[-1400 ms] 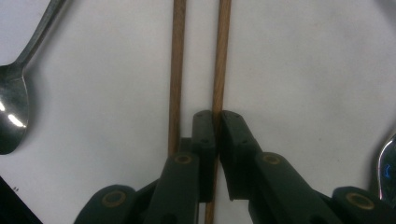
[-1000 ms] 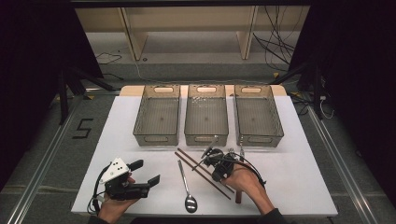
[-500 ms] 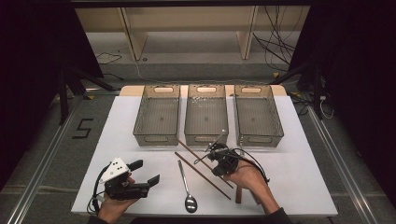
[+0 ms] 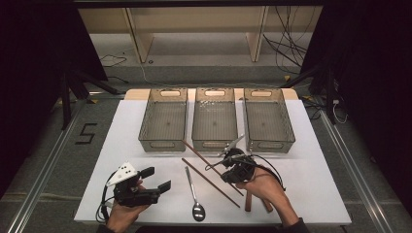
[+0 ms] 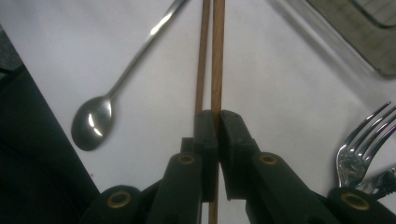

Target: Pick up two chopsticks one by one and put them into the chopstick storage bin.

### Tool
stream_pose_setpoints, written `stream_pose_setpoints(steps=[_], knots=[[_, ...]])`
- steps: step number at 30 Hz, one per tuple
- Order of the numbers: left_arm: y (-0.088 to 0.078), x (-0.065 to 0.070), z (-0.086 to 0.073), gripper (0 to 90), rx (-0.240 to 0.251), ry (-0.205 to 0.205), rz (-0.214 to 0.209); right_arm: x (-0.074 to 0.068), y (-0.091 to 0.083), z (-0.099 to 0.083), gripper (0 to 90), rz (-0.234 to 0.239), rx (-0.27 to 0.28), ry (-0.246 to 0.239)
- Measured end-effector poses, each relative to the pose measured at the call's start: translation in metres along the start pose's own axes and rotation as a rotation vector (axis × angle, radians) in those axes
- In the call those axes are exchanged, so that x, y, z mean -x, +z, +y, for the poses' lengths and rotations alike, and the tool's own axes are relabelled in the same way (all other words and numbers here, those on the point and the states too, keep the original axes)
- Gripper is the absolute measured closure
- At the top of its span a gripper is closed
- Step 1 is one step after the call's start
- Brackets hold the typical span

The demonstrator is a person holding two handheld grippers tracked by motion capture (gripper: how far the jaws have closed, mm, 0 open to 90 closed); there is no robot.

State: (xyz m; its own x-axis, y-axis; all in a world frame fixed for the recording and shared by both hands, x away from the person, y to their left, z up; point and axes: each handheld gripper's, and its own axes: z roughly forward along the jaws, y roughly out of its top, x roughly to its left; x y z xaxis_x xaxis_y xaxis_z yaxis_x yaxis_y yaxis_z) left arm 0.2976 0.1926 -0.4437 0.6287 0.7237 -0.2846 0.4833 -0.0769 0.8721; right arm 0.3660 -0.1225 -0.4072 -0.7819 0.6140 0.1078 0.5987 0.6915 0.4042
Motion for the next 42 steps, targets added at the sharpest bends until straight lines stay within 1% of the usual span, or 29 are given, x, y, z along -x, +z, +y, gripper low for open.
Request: stream_pose_setpoints(steps=[1,2,3,4,5,6,8,9,11,15,17,18,20,21,22,24,25,26,27,28,29,30,31,35,36,38,39,40,42], knots=[[0.003,0.003,0.002,14.7,0.005,-0.016,-0.018,-0.001,-0.001,0.0,86.2,0.005,0.013,0.008],[0.004,0.004,0.004,14.8,0.005,-0.018,-0.027,-0.002,-0.005,0.001,86.2,0.015,0.039,0.003],[0.007,0.007,0.007,14.8,0.011,-0.032,-0.036,-0.002,-0.005,0.001,86.2,0.015,0.039,0.003],[0.01,0.009,0.011,15.0,0.01,-0.032,-0.043,-0.003,-0.008,0.002,86.2,0.027,0.066,-0.002],[0.013,0.012,0.014,15.3,0.017,-0.037,-0.05,-0.004,-0.009,0.003,86.2,0.029,0.08,-0.003],[0.016,0.014,0.019,15.6,0.02,-0.039,-0.056,-0.005,-0.009,0.003,86.2,0.034,0.09,-0.006],[0.024,0.017,0.027,15.6,0.02,-0.059,-0.078,-0.006,-0.01,0.004,86.2,0.035,0.099,-0.009],[0.029,0.019,0.031,15.8,0.016,-0.059,-0.077,-0.008,-0.01,0.004,86.2,0.04,0.11,-0.011],[0.037,0.021,0.038,16.9,0.0,-0.068,-0.082,-0.011,-0.011,0.006,86.2,0.052,0.143,-0.016],[0.052,0.019,0.047,19.3,-0.02,-0.146,-0.111,-0.013,-0.011,0.006,86.2,0.059,0.17,-0.021],[0.058,0.019,0.05,20.5,-0.017,-0.158,-0.112,-0.014,-0.012,0.007,86.2,0.064,0.185,-0.021],[0.06,0.019,0.051,22.9,-0.017,-0.156,-0.11,-0.015,-0.012,0.007,86.2,0.07,0.201,-0.025],[0.064,0.018,0.054,24.0,-0.023,-0.168,-0.111,-0.015,-0.012,0.007,86.2,0.07,0.208,-0.022],[0.067,0.018,0.055,25.9,-0.02,-0.185,-0.115,-0.016,-0.013,0.007,86.2,0.074,0.227,-0.022],[0.068,0.018,0.056,25.9,-0.023,-0.188,-0.117,-0.016,-0.013,0.007,86.2,0.074,0.227,-0.022],[0.072,0.019,0.058,27.9,-0.027,-0.208,-0.119,-0.016,-0.014,0.008,86.2,0.077,0.239,-0.024],[0.074,0.019,0.058,30.8,-0.029,-0.218,-0.126,-0.017,-0.013,0.008,86.2,0.073,0.247,-0.026],[0.075,0.019,0.059,30.8,-0.032,-0.223,-0.127,-0.017,-0.013,0.008,86.2,0.073,0.247,-0.026],[0.076,0.02,0.059,34.2,-0.039,-0.232,-0.13,-0.018,-0.013,0.009,86.2,0.071,0.256,-0.03],[0.077,0.021,0.06,34.2,-0.037,-0.234,-0.132,-0.018,-0.013,0.009,86.2,0.071,0.256,-0.03],[0.078,0.021,0.06,37.8,-0.04,-0.236,-0.139,-0.019,-0.013,0.009,86.2,0.073,0.257,-0.03],[0.079,0.022,0.06,37.8,-0.038,-0.249,-0.149,-0.019,-0.013,0.009,86.2,0.072,0.259,-0.03],[0.081,0.021,0.06,41.7,-0.037,-0.262,-0.165,-0.02,-0.013,0.009,86.2,0.074,0.265,-0.033],[0.081,0.022,0.059,47.0,-0.039,-0.259,-0.172,-0.02,-0.013,0.009,86.2,0.072,0.277,-0.033],[0.081,0.022,0.059,50.5,-0.038,-0.262,-0.181,-0.021,-0.013,0.009,86.2,0.077,0.279,-0.027],[0.081,0.022,0.059,51.9,-0.036,-0.266,-0.19,-0.021,-0.013,0.009,86.2,0.075,0.279,-0.028],[0.081,0.022,0.059,55.5,-0.036,-0.27,-0.195,-0.02,-0.013,0.009,86.2,0.073,0.287,-0.035],[0.082,0.022,0.059,55.5,-0.037,-0.272,-0.199,-0.02,-0.013,0.009,86.2,0.073,0.287,-0.035],[0.082,0.021,0.058,59.0,-0.035,-0.284,-0.21,-0.021,-0.013,0.009,86.1,0.075,0.293,-0.036]])
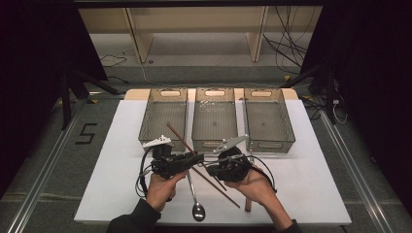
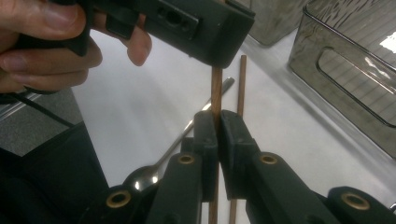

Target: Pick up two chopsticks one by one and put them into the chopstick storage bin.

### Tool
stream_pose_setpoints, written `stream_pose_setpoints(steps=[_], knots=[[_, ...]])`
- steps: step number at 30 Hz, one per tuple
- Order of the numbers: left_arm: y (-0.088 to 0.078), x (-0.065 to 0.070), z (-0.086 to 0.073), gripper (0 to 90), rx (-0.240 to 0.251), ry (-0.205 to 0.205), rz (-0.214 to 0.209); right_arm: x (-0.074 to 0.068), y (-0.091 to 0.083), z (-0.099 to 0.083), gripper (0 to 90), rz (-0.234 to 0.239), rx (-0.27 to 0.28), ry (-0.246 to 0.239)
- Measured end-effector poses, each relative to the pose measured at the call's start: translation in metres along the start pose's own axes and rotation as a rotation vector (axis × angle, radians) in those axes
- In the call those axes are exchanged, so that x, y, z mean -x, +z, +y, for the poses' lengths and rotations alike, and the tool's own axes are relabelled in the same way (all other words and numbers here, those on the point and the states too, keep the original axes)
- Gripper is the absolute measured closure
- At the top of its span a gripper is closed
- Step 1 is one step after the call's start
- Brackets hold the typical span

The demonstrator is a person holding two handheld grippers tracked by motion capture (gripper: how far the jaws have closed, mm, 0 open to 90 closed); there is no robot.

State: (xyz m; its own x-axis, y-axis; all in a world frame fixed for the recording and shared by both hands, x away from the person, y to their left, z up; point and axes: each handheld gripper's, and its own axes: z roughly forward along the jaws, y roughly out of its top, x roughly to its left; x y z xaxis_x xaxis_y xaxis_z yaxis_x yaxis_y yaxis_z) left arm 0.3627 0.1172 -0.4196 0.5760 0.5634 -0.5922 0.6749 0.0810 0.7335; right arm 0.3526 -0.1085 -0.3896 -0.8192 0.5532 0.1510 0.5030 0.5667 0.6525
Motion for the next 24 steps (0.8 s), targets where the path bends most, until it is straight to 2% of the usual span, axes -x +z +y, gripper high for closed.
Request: stream_pose_setpoints(steps=[3,8,11,18,24], knots=[[-0.0014,-0.0024,0.0005,63.0,0.012,-0.025,-0.019,-0.0006,0.0002,0.0,86.1,-0.001,0.004,-0.001],[-0.0035,-0.0047,0.0016,67.2,0.02,-0.037,-0.036,-0.0021,0.0013,0.0003,86.2,0.001,0.007,-0.001],[-0.0046,-0.0057,0.0022,73.1,0.028,-0.045,-0.043,-0.0024,0.0011,0.0003,86.1,0.005,0.019,-0.007],[-0.0063,-0.0065,0.0037,77.1,0.039,-0.056,-0.065,-0.0028,-0.0002,0.0,86.1,0.011,0.035,-0.017],[-0.0069,-0.0083,0.0043,80.7,0.048,-0.083,-0.108,-0.0031,0.0004,-0.0002,86.1,0.016,0.049,-0.016]])
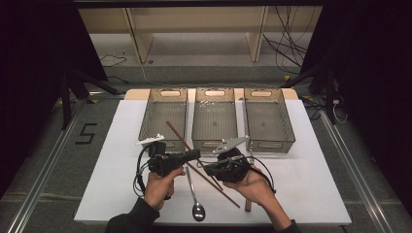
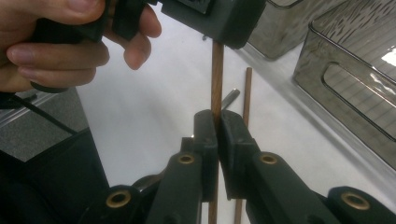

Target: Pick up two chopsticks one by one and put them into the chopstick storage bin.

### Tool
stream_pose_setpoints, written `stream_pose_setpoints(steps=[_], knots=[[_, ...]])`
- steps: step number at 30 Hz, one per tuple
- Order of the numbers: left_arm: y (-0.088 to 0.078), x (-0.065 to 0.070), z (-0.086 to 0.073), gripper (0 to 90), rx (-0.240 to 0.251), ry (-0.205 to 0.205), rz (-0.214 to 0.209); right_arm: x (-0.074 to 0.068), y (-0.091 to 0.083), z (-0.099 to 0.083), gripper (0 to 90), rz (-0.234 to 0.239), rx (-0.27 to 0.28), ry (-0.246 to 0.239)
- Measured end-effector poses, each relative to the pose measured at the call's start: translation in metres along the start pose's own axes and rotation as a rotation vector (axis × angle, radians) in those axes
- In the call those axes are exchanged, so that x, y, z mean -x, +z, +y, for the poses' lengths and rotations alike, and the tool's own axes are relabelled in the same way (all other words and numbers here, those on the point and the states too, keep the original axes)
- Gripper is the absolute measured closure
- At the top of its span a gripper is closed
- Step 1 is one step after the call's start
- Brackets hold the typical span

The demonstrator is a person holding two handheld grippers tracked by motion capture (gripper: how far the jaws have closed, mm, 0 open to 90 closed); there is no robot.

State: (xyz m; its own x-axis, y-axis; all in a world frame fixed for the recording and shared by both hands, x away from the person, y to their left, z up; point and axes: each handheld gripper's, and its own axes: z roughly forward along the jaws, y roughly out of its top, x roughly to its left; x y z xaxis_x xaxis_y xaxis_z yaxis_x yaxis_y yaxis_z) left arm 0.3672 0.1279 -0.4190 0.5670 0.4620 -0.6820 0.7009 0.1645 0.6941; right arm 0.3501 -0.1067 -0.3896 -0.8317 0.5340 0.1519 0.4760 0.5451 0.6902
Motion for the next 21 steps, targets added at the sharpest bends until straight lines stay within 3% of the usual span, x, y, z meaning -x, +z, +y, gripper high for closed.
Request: stream_pose_setpoints(steps=[2,6,7,8,13,15,21], knots=[[0.0,-0.001,0.001,82.9,-0.002,-0.021,-0.025,0.0,0.001,-0.001,86.1,0.004,0.005,-0.001],[-0.002,0.001,0.003,84.2,-0.007,0.002,-0.023,0.0,0.002,-0.001,84.5,0.009,0.022,0.0],[-0.004,0.001,0.005,84.4,-0.007,0.006,-0.019,0.002,0.001,-0.001,71.1,0.024,0.033,0.019],[-0.005,0.001,0.006,84.4,-0.007,0.007,-0.017,0.002,0.001,-0.001,71.1,0.024,0.033,0.019],[-0.019,0.0,0.024,84.4,-0.009,0.052,0.018,0.009,-0.008,-0.004,53.5,0.02,0.059,0.038],[-0.026,-0.001,0.036,84.4,-0.015,0.081,0.041,0.011,-0.014,-0.009,46.3,0.018,0.083,0.039],[-0.04,-0.009,0.072,84.3,-0.034,0.097,0.11,0.012,-0.021,-0.024,34.6,-0.018,0.126,0.035]])
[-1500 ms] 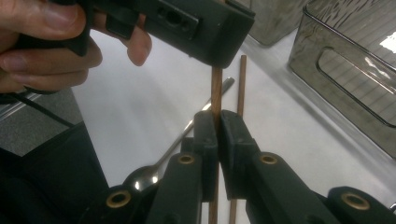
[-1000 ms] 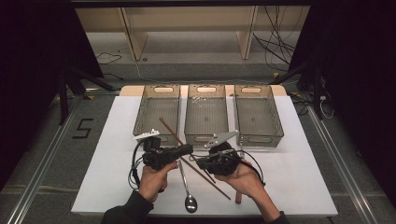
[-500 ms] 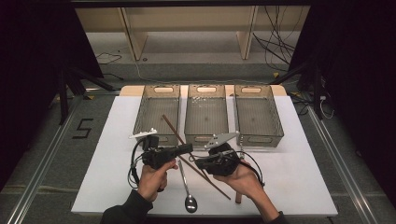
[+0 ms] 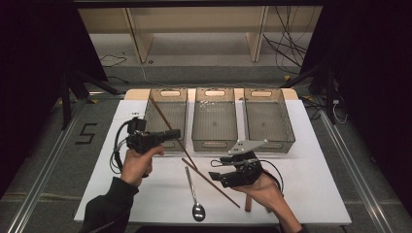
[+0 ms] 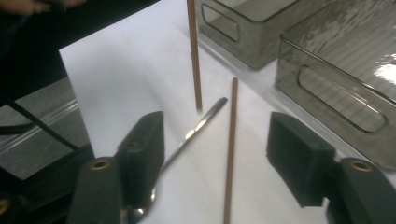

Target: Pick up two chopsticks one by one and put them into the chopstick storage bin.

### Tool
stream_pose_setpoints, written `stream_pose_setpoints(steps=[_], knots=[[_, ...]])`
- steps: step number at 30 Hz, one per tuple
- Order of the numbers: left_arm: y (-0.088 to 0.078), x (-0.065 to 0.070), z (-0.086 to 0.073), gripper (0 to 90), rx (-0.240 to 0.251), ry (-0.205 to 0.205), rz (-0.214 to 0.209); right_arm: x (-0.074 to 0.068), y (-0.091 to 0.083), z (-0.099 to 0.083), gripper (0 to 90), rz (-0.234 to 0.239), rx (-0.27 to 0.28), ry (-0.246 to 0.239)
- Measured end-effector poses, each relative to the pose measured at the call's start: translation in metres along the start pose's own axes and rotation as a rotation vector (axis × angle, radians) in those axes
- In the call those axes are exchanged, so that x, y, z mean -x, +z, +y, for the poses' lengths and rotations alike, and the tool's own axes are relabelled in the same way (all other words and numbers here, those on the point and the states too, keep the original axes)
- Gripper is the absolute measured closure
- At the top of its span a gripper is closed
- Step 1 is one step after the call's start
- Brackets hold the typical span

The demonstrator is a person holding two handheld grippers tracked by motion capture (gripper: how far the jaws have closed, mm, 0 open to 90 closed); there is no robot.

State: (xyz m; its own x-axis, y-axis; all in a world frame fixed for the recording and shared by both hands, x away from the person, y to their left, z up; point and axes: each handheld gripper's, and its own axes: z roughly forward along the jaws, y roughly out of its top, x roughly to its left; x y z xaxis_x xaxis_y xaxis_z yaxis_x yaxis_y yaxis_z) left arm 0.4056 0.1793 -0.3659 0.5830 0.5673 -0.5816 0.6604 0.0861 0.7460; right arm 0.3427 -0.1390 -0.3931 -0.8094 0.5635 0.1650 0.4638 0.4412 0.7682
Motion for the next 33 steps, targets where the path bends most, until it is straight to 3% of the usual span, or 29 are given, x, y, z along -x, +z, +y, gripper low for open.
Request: stream_pose_setpoints(steps=[8,12,16,19,21,28,33], knots=[[-0.012,-0.021,0.042,84.3,-0.018,0.038,0.121,0.005,-0.01,-0.018,29.5,-0.032,0.032,0.02],[-0.013,-0.022,0.058,84.3,-0.011,0.082,0.187,0.003,-0.013,-0.027,25.9,-0.038,0.043,0.026],[-0.012,-0.028,0.074,84.2,-0.001,0.068,0.208,0.003,-0.015,-0.034,25.2,-0.043,0.041,0.026],[-0.009,-0.035,0.084,84.3,0.0,0.066,0.248,0.0,-0.017,-0.039,24.7,-0.05,0.051,0.033],[-0.004,-0.042,0.089,84.3,-0.002,0.045,0.26,0.0,-0.017,-0.04,24.4,-0.053,0.051,0.027],[0.008,-0.053,0.097,84.2,-0.004,0.013,0.277,-0.002,-0.022,-0.046,23.7,-0.069,0.087,0.027],[0.013,-0.063,0.1,84.2,-0.001,-0.016,0.299,-0.003,-0.022,-0.05,21.4,-0.068,0.079,0.03]])
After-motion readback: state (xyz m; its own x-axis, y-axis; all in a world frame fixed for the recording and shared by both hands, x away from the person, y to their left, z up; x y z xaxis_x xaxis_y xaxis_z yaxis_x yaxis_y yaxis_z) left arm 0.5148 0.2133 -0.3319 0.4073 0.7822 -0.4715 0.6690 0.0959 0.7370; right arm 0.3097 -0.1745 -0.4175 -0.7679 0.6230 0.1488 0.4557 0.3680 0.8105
